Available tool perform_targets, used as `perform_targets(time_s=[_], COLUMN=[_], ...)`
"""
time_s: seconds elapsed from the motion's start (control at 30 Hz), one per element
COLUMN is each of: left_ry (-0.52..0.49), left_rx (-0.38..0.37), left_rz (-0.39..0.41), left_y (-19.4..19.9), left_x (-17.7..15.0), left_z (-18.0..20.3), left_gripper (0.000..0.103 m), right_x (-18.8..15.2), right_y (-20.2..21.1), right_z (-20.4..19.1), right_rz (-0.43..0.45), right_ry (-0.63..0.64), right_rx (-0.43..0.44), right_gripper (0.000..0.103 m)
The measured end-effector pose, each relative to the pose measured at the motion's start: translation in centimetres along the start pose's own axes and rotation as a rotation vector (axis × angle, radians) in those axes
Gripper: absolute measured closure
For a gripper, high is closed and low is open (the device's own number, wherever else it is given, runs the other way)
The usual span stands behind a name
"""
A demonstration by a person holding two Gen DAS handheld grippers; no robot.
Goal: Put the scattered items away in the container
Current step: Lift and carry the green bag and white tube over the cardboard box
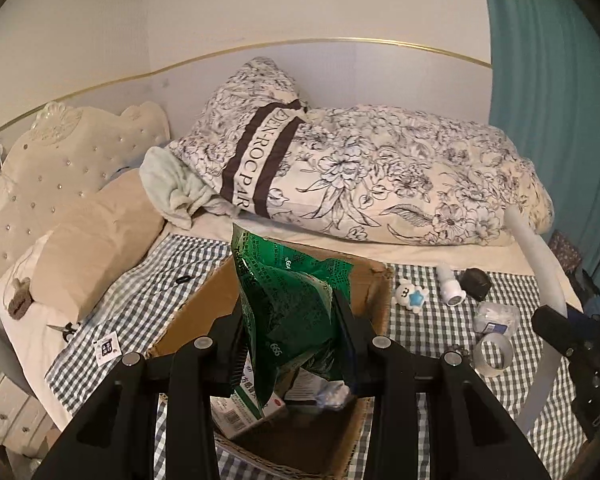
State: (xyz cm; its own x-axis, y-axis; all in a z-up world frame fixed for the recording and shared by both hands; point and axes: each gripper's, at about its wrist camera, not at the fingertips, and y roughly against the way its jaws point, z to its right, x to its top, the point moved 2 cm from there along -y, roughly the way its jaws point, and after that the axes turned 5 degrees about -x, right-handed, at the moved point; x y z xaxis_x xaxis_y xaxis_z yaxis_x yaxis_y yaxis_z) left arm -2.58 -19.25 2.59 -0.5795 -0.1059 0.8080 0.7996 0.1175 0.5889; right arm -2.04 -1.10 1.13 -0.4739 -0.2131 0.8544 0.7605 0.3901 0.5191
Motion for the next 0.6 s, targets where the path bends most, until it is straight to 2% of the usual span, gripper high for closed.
perform_targets(time_s=[0.6], left_ry=[0.044], left_rx=[0.028], left_rz=[-0.053], left_y=[-4.1], left_x=[-0.4], left_z=[-4.4], left_gripper=[0.064], right_x=[2.6], right_y=[-6.5], right_z=[-4.0], right_rz=[-0.036], right_ry=[0.043], right_rx=[0.078], right_gripper=[0.09])
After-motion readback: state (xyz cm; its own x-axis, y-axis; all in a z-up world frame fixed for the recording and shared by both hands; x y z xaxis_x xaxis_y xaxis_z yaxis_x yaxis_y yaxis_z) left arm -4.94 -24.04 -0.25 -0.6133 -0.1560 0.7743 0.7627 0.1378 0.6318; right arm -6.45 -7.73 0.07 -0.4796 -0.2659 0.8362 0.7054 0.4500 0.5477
